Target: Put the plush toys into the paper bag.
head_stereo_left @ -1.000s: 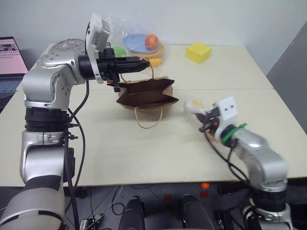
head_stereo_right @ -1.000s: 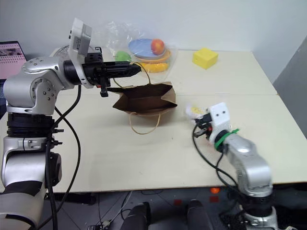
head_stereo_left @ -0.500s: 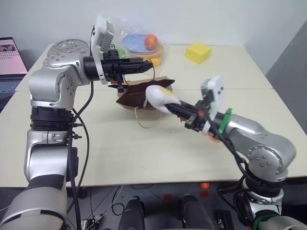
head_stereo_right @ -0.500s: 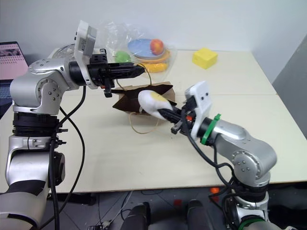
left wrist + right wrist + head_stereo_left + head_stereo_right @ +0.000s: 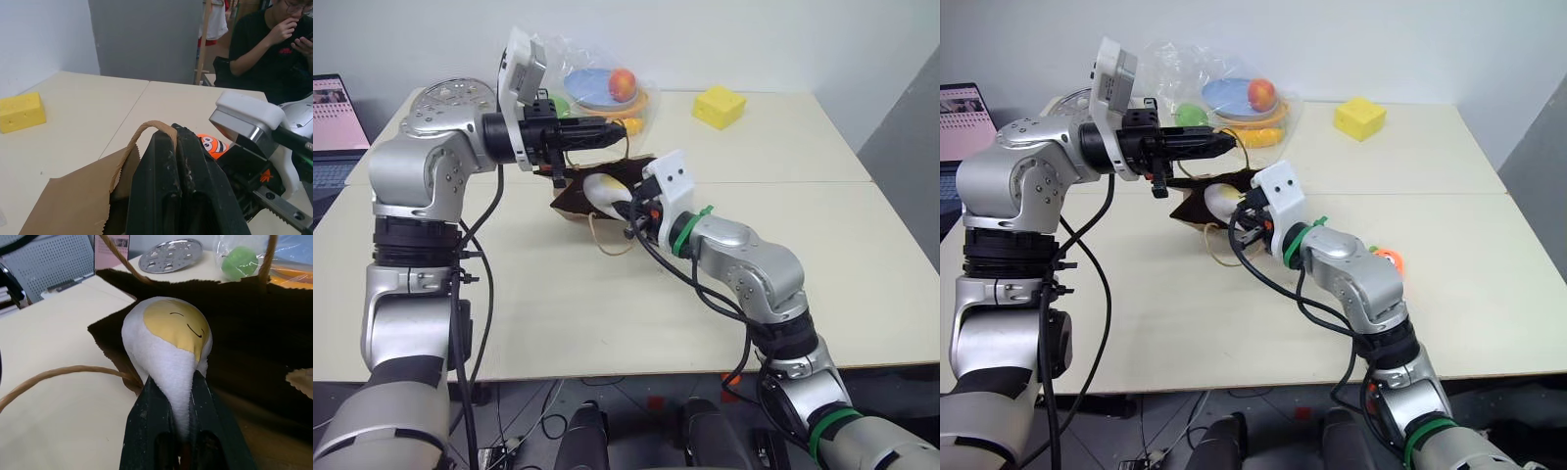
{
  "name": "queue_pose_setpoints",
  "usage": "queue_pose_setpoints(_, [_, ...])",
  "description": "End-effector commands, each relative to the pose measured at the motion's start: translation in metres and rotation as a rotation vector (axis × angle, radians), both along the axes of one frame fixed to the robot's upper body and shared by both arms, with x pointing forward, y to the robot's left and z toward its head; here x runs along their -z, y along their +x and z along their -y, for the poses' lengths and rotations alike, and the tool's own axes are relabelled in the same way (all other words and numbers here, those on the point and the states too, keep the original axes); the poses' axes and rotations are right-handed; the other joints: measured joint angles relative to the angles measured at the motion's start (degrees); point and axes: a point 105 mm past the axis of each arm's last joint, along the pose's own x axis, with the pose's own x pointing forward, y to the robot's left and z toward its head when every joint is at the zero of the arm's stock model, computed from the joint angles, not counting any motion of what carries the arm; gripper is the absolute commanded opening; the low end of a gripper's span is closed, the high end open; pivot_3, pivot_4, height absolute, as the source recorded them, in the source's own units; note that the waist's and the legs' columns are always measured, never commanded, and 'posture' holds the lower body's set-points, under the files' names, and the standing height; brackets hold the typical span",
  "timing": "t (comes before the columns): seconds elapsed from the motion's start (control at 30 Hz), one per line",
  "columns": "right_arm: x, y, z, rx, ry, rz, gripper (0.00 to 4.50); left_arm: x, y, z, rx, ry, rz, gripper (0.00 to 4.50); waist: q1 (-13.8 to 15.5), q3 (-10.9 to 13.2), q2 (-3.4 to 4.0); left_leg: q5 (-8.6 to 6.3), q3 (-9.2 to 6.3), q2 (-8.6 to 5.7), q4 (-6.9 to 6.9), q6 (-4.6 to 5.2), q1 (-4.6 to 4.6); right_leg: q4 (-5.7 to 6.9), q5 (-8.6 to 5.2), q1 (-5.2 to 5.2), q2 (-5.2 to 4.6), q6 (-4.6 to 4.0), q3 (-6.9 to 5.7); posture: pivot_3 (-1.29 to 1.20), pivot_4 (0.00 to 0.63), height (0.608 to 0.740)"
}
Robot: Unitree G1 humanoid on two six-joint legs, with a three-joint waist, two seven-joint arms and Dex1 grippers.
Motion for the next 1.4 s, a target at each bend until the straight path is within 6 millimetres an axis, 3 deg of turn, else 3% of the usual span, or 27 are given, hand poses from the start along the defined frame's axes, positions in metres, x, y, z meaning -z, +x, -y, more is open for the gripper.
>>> queue_pose_setpoints(0.03, [-0.003, 0.001, -0.006, -0.014, -0.031, -0.018, 0.01, -0.011, -0.008, -0.001, 0.017, -0.002, 0.051, 0.00, -0.05, 0.00, 0.00, 0.00, 0.00, 0.00, 0.00, 0.00, 0.00, 0.01, 0.00, 0.00, 0.00, 0.00, 0.00, 0.00, 0.150, 0.740])
queue_pose_setpoints(0.13, [-0.006, 0.007, -0.009, 0.005, -0.018, -0.006, 0.01, -0.011, -0.008, 0.000, 0.016, -0.006, 0.053, 0.00, -0.10, 0.00, 0.00, 0.00, 0.00, 0.00, 0.00, 0.00, 0.01, 0.02, 0.00, -0.01, 0.00, -0.01, 0.00, 0.00, 0.150, 0.740])
queue_pose_setpoints(0.27, [-0.011, 0.006, -0.007, -0.001, 0.006, 0.036, 1.19, -0.011, -0.008, 0.000, 0.014, -0.006, 0.053, 0.00, -0.08, 0.00, 0.00, 0.00, 0.00, 0.00, -0.01, 0.00, 0.00, 0.02, 0.00, -0.02, 0.00, 0.00, 0.00, 0.00, 0.150, 0.740])
queue_pose_setpoints(0.57, [-0.021, -0.001, 0.019, 0.046, 0.035, 0.130, 4.39, -0.009, -0.005, 0.001, 0.009, -0.014, 0.046, 0.00, -0.08, 0.00, 0.00, 0.00, 0.00, 0.00, -0.01, 0.00, 0.00, 0.01, 0.00, -0.02, 0.00, 0.00, 0.00, 0.00, 0.150, 0.740])
queue_pose_setpoints(0.77, [-0.037, -0.019, 0.059, 0.119, 0.078, 0.171, 4.45, -0.008, -0.003, 0.002, 0.007, -0.019, 0.040, 0.00, 0.13, 0.00, 0.00, 0.00, -0.01, 0.00, -0.02, 0.00, 0.00, 0.00, 0.00, -0.02, 0.00, 0.00, 0.00, 0.00, 0.150, 0.740])
queue_pose_setpoints(0.9, [-0.038, -0.027, 0.073, 0.148, 0.065, 0.192, 4.45, -0.008, -0.004, 0.001, 0.009, -0.017, 0.042, 0.00, 0.21, 0.00, 0.00, 0.00, 0.01, 0.00, -0.01, 0.00, 0.00, 0.00, 0.00, -0.01, 0.00, 0.00, 0.01, 0.00, 0.150, 0.740])
queue_pose_setpoints(0.93, [-0.029, -0.030, 0.093, 0.214, 0.014, 0.198, 4.45, -0.008, -0.004, 0.001, 0.007, -0.018, 0.041, 0.00, 0.21, 0.00, 0.00, 0.00, 0.01, 0.00, -0.01, 0.00, 0.01, 0.00, -0.01, -0.01, 0.00, 0.00, 0.01, 0.00, 0.150, 0.740])
queue_pose_setpoints(1.0, [0.007, -0.038, 0.150, 0.443, -0.126, 0.136, 4.45, -0.006, -0.004, 0.001, 0.009, -0.020, 0.036, 0.00, 0.87, -0.02, -0.03, 0.00, 0.01, 0.00, -0.02, 0.00, 0.00, -0.02, -0.01, 0.00, 0.00, 0.01, 0.01, 0.00, 0.150, 0.740])
queue_pose_setpoints(1.1, [0.043, -0.052, 0.190, 0.634, -0.250, 0.044, 4.45, -0.005, -0.004, 0.002, 0.015, -0.020, 0.033, 0.00, 1.93, -0.03, -0.06, -0.03, 0.00, -0.02, -0.06, 0.00, -0.06, -0.11, -0.03, 0.02, -0.02, 0.02, -0.02, 0.00, 0.150, 0.740])
queue_pose_setpoints(1.2, [0.059, -0.059, 0.200, 0.720, -0.281, -0.001, 4.45, -0.006, -0.004, 0.002, 0.018, -0.021, 0.033, 0.00, 1.18, -0.04, -0.03, -0.03, 0.08, -0.02, -0.01, 0.01, -0.05, -0.07, -0.04, -0.05, -0.02, -0.01, 0.05, 0.00, 0.150, 0.740])
queue_pose_setpoints(1.4, [0.085, -0.058, 0.193, 0.747, -0.282, -0.069, 4.45, -0.007, -0.004, 0.006, 0.031, -0.015, 0.037, 0.00, 0.84, -0.04, -0.04, 0.08, 0.14, 0.03, 0.09, 0.14, 0.06, -0.05, -0.11, 0.00, 0.00, 0.10, 0.09, 0.00, 0.150, 0.740])
